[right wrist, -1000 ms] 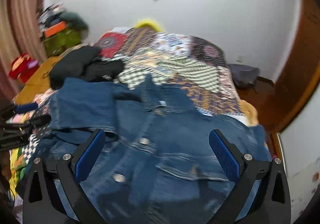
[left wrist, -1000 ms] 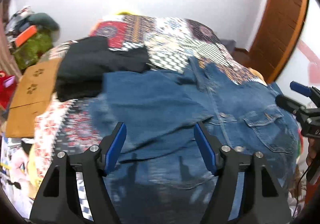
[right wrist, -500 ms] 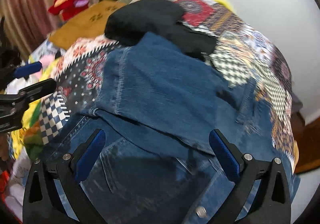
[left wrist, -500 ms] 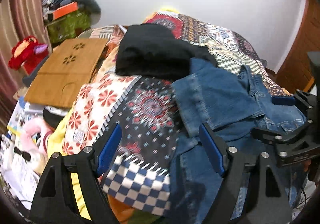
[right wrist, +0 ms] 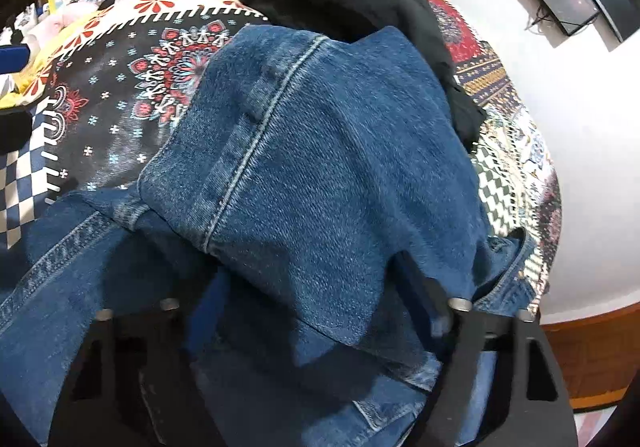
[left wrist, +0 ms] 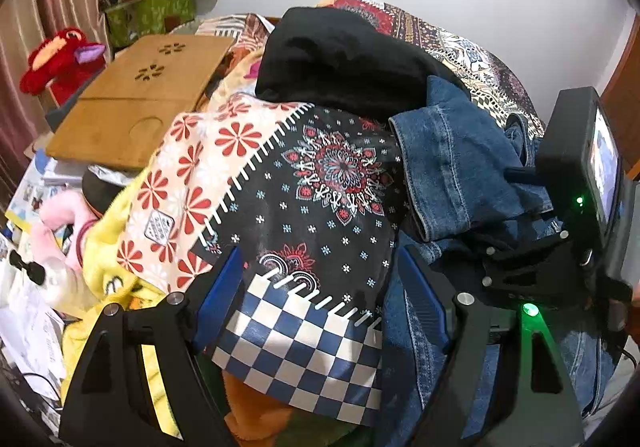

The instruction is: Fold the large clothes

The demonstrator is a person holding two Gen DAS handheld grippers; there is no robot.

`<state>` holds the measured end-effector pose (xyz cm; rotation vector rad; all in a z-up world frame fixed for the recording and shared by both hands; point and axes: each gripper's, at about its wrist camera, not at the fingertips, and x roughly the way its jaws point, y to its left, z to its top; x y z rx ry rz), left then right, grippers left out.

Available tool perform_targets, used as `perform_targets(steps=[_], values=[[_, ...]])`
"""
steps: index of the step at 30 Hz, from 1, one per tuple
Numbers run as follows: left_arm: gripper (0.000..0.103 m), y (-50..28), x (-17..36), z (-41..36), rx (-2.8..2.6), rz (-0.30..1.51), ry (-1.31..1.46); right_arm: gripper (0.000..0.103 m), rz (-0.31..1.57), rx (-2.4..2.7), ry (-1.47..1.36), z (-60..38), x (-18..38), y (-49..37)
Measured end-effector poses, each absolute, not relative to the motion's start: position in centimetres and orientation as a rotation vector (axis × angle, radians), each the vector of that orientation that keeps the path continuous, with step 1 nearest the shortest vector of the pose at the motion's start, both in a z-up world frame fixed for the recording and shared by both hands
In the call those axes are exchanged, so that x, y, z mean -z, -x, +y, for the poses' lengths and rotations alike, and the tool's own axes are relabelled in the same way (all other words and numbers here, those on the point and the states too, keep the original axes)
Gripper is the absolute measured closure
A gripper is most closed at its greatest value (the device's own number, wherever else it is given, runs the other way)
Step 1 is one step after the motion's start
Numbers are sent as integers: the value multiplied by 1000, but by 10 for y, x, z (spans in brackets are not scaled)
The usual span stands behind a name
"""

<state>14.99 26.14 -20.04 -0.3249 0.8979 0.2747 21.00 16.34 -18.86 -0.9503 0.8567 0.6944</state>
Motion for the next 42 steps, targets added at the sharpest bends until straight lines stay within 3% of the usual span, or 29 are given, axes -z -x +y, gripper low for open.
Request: perform_targets(steps=[1,2,5,11,16,26,30,42], values=[[24,-150,201,261,-272,901,327,51,859,-702,947,164,189,-210],[24,-151,202,260,-268,903,325,65,855,-695,940,164,187,-210],[24,-151,201,256,-261,908,308,80,869,-717,847,156,174,-212],[24,-158,206,244,-232,945,270,88,897,-765,577,121,131,-229],[24,-172,211,225,-182,979,215,88,925,-791,401,92,108,-224],[24,-191,203,181,-79,980,151,87,959,-795,371,77,118,-226],[24,-195,206,182,-94,992,163,71,968,-778,407,80,124,-223],[24,-217,219,211,-59,1014,355,60,908,-733,532,87,129,-215]])
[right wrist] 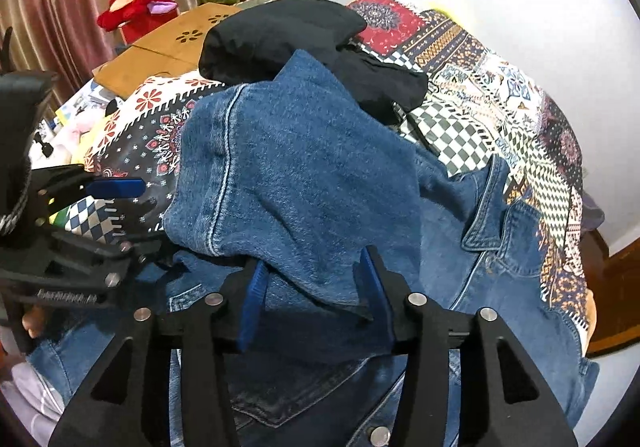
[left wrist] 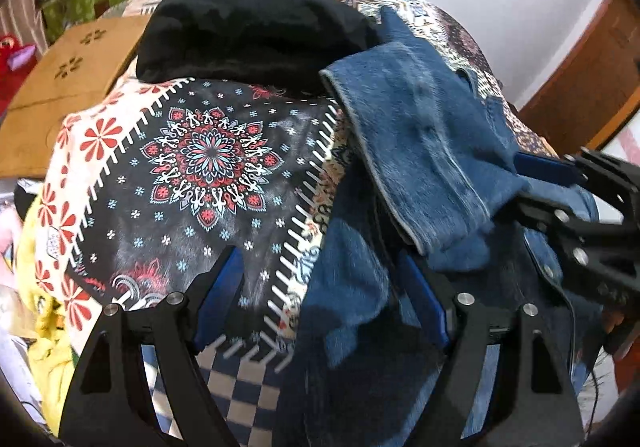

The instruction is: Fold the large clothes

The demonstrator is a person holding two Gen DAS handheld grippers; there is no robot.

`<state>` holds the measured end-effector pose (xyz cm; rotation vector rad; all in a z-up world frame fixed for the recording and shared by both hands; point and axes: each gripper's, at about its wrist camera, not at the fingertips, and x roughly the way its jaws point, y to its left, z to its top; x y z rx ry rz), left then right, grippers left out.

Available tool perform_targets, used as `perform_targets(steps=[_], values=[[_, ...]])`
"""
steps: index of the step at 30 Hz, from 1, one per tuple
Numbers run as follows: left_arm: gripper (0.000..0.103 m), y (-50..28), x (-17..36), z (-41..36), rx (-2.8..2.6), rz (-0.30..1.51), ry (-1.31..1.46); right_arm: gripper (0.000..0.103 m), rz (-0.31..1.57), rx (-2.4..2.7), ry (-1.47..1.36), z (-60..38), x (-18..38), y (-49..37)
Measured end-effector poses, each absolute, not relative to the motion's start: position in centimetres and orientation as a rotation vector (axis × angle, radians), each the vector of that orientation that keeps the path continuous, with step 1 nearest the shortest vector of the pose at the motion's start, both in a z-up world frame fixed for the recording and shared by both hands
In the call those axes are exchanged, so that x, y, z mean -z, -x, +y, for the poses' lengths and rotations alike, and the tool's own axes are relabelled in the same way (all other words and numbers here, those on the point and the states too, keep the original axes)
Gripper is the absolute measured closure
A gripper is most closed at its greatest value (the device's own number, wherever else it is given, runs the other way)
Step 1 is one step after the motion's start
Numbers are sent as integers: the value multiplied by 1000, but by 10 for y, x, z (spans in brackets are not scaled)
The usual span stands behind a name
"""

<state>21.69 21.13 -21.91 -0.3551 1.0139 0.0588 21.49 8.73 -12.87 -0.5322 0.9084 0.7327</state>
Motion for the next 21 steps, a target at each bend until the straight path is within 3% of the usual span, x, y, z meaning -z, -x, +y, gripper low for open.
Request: perform_targets(steps=[5,6,9,21], values=[[24,-229,209,218,-63,985,382,63,875,-745,528,91,128,-220],[24,-229,203,218,-61,963,376,75,873,-753,517,92,127,-221],[24,-227,189,215,-51,920,356,86,886,-785,470,93,124,-226],[24,-205,218,175,9,1020,138,90,907,-835,347,83,113,-227]])
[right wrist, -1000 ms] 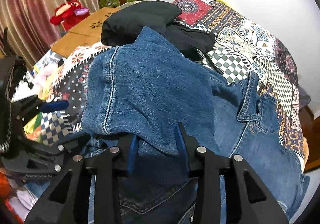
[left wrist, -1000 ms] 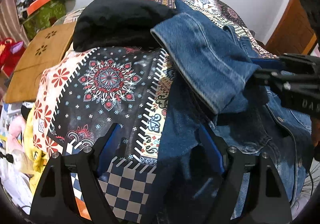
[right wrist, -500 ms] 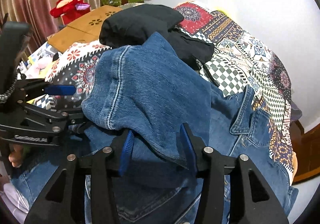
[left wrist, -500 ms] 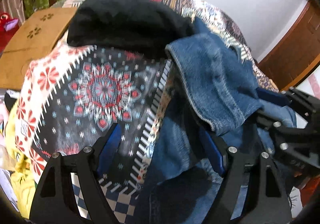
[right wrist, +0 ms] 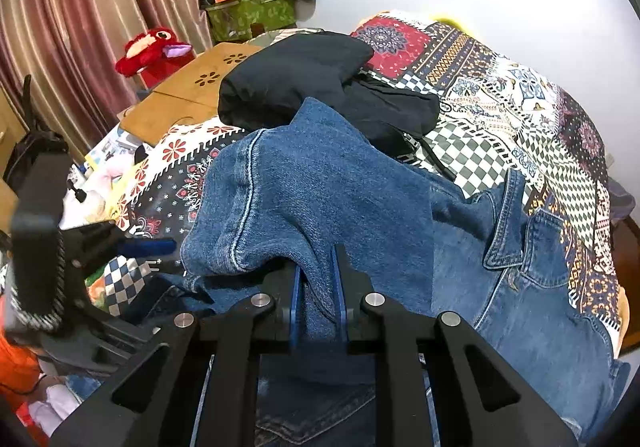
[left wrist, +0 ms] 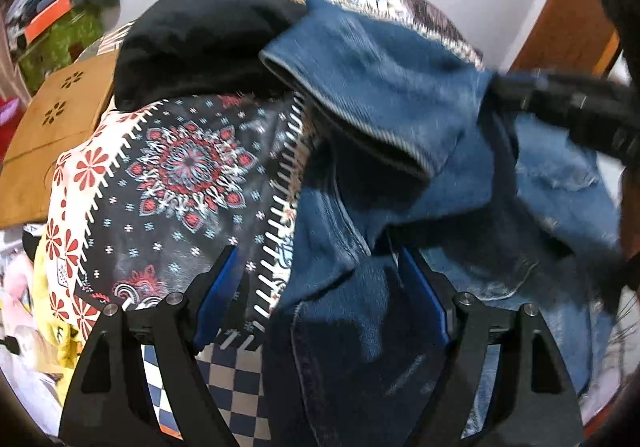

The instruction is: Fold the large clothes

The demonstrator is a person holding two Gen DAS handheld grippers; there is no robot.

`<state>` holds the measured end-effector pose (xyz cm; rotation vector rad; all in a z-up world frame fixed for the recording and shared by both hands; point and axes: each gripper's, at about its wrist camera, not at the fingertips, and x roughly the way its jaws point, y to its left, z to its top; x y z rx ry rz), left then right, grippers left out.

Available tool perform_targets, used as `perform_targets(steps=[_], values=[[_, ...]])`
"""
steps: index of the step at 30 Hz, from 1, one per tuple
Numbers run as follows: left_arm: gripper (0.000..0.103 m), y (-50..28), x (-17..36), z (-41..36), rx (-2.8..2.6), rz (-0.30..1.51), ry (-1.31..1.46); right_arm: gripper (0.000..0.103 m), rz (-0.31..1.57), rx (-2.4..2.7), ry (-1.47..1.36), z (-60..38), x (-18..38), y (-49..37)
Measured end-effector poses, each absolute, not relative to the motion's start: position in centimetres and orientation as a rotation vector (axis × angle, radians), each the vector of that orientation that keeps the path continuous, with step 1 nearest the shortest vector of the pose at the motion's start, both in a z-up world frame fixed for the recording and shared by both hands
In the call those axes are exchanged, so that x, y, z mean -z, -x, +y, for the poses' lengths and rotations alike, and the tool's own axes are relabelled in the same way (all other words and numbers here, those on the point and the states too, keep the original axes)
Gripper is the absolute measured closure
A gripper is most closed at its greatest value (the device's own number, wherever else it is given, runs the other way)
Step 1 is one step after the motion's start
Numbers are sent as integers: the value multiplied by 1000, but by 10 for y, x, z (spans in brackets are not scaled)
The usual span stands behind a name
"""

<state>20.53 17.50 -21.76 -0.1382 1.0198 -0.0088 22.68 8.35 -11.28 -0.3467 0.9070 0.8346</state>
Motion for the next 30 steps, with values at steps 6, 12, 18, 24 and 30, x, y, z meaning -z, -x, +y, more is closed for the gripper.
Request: perform_targets(steps=[6,12,18,24,30], values=[[24,-234,225,181,-131,1007,148,94,860,-829,326,69,98,-223],[24,-233,228,211,-262,1003,214,95,831,-756,300,40,87,-233],[24,-226,228,221,-308,995,214,95,840,-664,57,-22,72,-248],[24,-216,231,230,-295,1000,280,95,890,-536,-227,-99,83,-255],[22,-222,233,212,-300,1014,203,95,986,-397,-261,-145,120,-236]])
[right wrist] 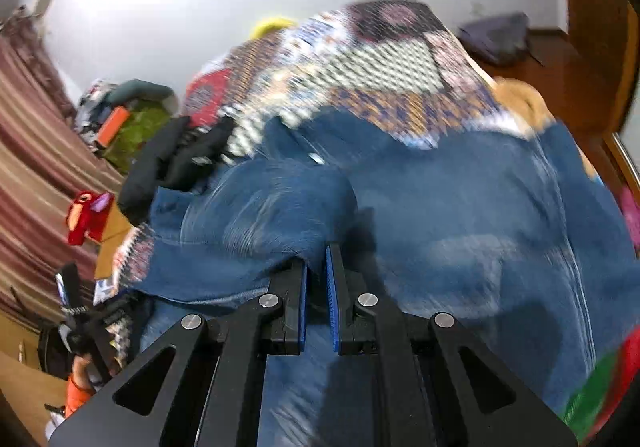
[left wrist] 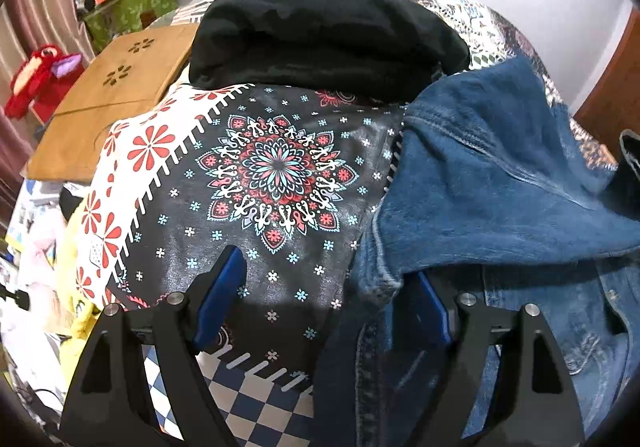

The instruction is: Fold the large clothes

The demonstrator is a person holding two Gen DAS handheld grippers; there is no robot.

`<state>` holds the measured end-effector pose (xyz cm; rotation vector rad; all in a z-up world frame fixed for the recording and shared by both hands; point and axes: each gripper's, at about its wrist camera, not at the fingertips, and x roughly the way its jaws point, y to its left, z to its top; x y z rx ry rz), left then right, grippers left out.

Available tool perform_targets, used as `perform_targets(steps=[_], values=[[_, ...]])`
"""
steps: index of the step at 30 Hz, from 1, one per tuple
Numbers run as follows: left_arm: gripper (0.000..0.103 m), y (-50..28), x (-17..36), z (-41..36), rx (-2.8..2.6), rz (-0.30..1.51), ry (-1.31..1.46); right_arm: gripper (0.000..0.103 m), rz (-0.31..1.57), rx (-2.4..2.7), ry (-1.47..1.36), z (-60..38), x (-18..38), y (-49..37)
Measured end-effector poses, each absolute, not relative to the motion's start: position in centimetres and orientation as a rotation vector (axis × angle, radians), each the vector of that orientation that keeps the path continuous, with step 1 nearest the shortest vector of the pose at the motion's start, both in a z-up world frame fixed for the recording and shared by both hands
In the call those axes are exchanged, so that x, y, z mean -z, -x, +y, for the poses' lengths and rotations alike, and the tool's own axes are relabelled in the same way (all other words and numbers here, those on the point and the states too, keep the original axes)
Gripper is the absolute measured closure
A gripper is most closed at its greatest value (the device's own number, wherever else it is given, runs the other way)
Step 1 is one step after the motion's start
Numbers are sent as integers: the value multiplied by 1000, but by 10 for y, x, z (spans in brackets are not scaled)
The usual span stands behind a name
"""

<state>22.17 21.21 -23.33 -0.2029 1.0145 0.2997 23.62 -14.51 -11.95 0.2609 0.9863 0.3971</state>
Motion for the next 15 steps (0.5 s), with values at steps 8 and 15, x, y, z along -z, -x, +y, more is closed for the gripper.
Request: perform_targets(steps=[8,15], values=[[22,-222,241,213,-316,1041,203,95,966,-256,-161,-177,119,-212],[22,-217,234,204,-317,1040,160,65,964,-265,-214,-187,107,-211]])
